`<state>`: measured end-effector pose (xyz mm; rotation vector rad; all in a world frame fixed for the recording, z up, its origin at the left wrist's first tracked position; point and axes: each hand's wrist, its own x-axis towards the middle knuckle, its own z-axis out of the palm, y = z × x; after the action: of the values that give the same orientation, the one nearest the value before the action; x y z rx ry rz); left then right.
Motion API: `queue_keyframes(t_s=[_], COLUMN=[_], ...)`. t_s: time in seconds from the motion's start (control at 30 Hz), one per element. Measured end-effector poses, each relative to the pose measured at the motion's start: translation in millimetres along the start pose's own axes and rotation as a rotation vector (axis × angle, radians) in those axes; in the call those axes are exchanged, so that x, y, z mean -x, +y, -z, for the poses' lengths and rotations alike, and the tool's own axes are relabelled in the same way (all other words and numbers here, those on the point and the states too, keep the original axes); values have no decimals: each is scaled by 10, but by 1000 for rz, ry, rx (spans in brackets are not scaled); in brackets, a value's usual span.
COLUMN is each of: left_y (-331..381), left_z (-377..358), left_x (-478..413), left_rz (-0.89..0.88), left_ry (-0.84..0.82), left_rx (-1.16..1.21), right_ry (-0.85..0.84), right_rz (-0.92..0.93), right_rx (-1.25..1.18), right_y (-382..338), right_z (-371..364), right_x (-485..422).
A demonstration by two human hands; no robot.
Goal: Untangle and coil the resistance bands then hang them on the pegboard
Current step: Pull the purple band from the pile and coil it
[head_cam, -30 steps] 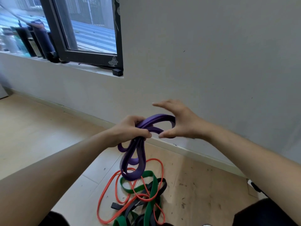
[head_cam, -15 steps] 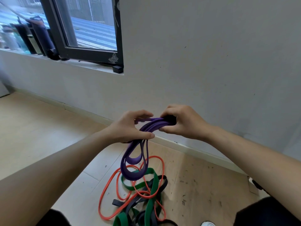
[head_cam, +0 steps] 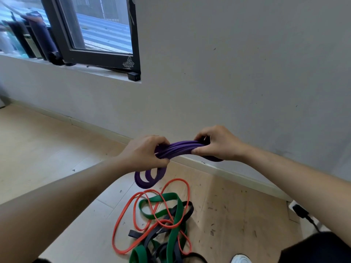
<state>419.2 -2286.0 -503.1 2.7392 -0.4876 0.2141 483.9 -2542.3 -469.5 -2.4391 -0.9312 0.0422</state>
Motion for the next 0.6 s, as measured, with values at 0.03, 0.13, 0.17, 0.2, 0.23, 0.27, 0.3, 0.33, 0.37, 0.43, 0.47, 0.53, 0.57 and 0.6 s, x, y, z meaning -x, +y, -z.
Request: queue_keyframes(t_s=[0.03,0.13,0.17,0.2,0.23,0.27,0.3,0.33,0.37,0.43,0.47,0.53,0.57,0.6], left_y=[-42,-171,-229,-293,-362,-432,-503,-576,-649,-826,-927,-1129,-1226,-1313], left_z=[-32,-154,-217,-297,-397,-513,-645,-791,-942,-1256,-1417,-1742,-1906,-2067], left_x=[-39,-202,-266,-333,-399,-451,-500,-549,-591,-671,-711,-791,-832,-876], left_rz=[3,-10,-8,-2,3,5,1,-2,1,26,37,36,28,19], left_ry=[-26,-83,-92,-95,-94,-93,-91,-88,-85,-89,-94,-104,-111,-119], left_rx=[-5,-77,-93,-106,-126,-150,-174,-194,-206,-213,-217,-231,-241,-258], right_ry=[-23,-77,-90,-102,-116,-131,-145,-155,-155,-136,-127,-116,-107,-93], right_rz=[-14,-57,-72,-87,-103,-120,-135,-149,-158,-172,-182,-199,-207,-219], right_rx=[-20,-34,-32,-28,-23,-14,-2,16,35,68,76,70,59,47], right_y=[58,264,347,440,540,639,738,838,941,1159,1277,1513,1637,1760], right_z=[-43,-210,-276,-344,-419,-505,-600,-707,-830,-1124,-1294,-1653,-1829,-1993], right_x=[-12,-122,-173,-229,-287,-346,-403,-460,-518,-623,-663,-705,-714,-719])
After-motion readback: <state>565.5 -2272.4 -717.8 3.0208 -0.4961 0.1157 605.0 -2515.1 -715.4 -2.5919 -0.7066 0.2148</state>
